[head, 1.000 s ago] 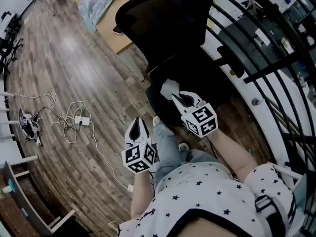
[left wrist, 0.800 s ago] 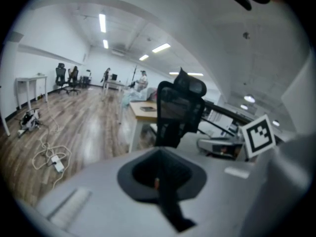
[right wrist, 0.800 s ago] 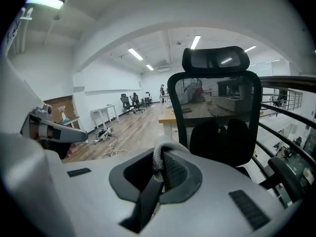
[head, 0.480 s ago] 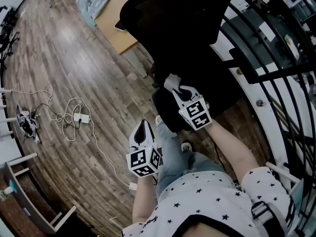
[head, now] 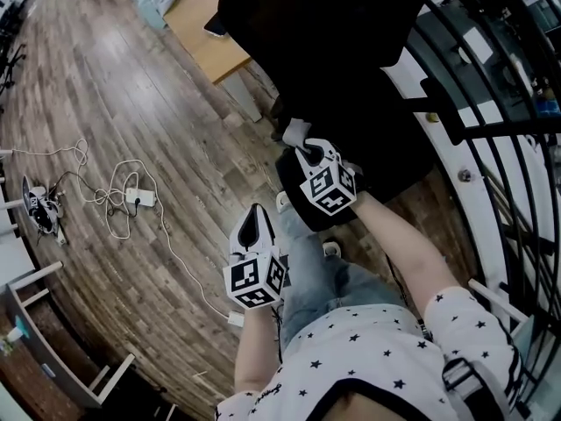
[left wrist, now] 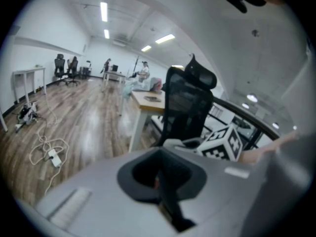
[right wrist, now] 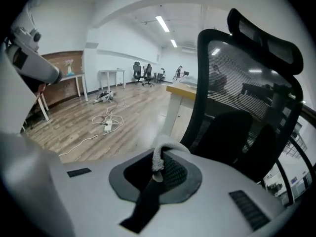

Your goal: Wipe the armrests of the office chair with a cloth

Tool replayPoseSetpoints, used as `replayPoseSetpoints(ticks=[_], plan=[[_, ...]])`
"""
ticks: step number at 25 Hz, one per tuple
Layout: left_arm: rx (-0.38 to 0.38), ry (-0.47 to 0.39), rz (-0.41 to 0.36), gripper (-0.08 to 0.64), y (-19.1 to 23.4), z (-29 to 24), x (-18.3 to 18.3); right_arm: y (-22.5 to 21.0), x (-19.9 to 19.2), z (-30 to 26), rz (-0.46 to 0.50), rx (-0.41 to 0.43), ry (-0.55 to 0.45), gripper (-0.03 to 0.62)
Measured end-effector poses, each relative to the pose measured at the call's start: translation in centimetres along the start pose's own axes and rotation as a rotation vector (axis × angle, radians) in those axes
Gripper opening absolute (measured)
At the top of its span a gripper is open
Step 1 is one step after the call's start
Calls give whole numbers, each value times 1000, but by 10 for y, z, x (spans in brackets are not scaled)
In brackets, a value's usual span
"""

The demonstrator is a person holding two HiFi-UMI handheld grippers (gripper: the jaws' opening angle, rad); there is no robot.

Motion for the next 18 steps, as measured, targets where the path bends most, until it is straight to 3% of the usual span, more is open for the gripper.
replayPoseSetpoints(ticks=[8,18], plan=[[-7,32,15,6,5,-12,-7,23,-6,-36,31,100,69,31],[-5,55,31,6,6,-15,-14,41,-18,-50,-60,181,118,31]])
Point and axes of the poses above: the fingertips, and each gripper's own axes: z backward along the fingers, y to its left, x out of its top, the point moved 3 cm from there along z, backward along the fingers, and after that the axes turned 9 degrees about z, right-handed, at the moved point
